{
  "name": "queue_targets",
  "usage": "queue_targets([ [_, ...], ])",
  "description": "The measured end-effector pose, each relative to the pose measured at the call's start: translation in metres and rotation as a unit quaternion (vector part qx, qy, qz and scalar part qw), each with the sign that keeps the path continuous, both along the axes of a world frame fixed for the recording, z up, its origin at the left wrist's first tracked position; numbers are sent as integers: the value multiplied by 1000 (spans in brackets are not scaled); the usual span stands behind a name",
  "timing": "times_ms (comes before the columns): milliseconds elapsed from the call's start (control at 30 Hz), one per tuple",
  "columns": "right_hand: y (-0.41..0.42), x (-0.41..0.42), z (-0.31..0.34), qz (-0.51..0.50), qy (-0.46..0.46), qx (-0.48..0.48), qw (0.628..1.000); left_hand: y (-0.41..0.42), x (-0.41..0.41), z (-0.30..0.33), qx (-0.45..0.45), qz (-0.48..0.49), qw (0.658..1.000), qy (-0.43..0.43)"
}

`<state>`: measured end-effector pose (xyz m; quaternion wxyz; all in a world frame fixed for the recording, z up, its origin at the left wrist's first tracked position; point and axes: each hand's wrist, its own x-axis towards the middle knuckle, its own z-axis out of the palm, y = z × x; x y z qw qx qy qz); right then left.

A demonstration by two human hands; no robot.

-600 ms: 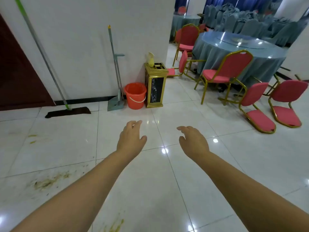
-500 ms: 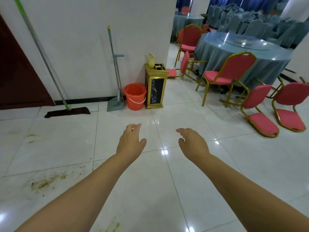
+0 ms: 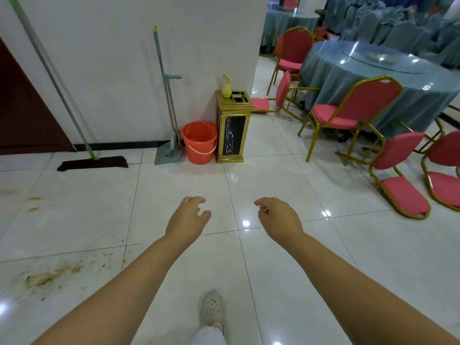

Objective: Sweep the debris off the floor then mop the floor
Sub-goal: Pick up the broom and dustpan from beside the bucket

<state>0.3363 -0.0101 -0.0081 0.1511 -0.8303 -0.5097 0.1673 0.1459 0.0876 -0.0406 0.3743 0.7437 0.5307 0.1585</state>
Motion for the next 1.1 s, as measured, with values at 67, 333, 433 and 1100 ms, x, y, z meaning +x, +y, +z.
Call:
queue_targets([
  [67,25,16,-3,5,4,-4,1000,25,14,-7,-21,9,1000,-14],
  [333,152,80,-6,15,41,-26,999,150,64,-17,-101,67,989,-83],
  [433,190,104,-8,21,43,-30,998,193,83,-19,-112,81,986,-91],
  [1100,500,284,-21,131,60,-18,989,431,250,-12,-121,209,961,-133],
])
